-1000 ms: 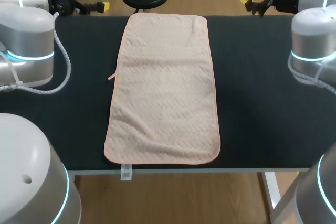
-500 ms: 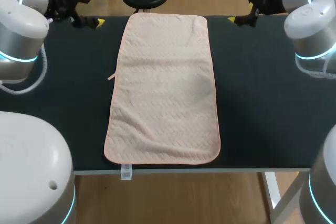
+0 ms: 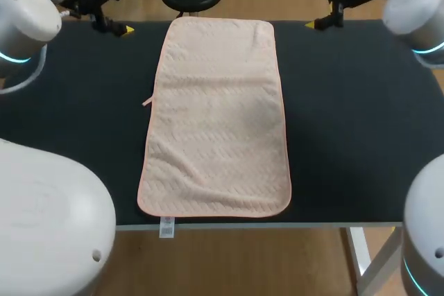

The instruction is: Fold the towel

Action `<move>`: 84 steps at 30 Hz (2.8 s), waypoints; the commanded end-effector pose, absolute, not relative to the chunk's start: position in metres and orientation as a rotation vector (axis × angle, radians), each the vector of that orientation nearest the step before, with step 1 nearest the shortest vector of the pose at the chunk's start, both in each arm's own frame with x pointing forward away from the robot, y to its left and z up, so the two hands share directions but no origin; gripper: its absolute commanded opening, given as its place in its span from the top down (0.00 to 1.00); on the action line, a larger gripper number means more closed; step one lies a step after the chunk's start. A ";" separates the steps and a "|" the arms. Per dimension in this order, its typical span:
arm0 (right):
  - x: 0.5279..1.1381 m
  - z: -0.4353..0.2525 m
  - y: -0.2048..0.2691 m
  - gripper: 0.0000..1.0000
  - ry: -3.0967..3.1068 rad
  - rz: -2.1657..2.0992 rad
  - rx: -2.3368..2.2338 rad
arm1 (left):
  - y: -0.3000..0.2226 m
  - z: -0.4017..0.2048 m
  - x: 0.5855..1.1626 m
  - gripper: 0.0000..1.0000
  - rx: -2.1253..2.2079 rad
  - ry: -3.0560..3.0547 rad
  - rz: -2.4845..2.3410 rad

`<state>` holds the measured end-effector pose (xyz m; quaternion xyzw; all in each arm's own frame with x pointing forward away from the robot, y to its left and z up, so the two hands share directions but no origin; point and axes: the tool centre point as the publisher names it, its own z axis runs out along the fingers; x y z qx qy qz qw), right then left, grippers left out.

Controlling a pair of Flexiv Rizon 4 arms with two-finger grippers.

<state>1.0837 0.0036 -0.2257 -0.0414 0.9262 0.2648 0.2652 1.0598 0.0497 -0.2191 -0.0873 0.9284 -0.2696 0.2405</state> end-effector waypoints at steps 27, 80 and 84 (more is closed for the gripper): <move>1.047 -0.330 0.068 0.00 2.944 0.522 0.177 | -0.003 -0.339 1.023 0.00 0.129 2.925 -0.281; 1.014 -0.427 0.077 0.00 3.096 0.276 0.035 | -0.027 -0.417 1.017 0.00 0.145 2.988 -0.218; 1.013 -0.428 0.077 0.00 3.099 0.278 0.032 | -0.027 -0.424 1.019 0.00 0.122 2.998 -0.201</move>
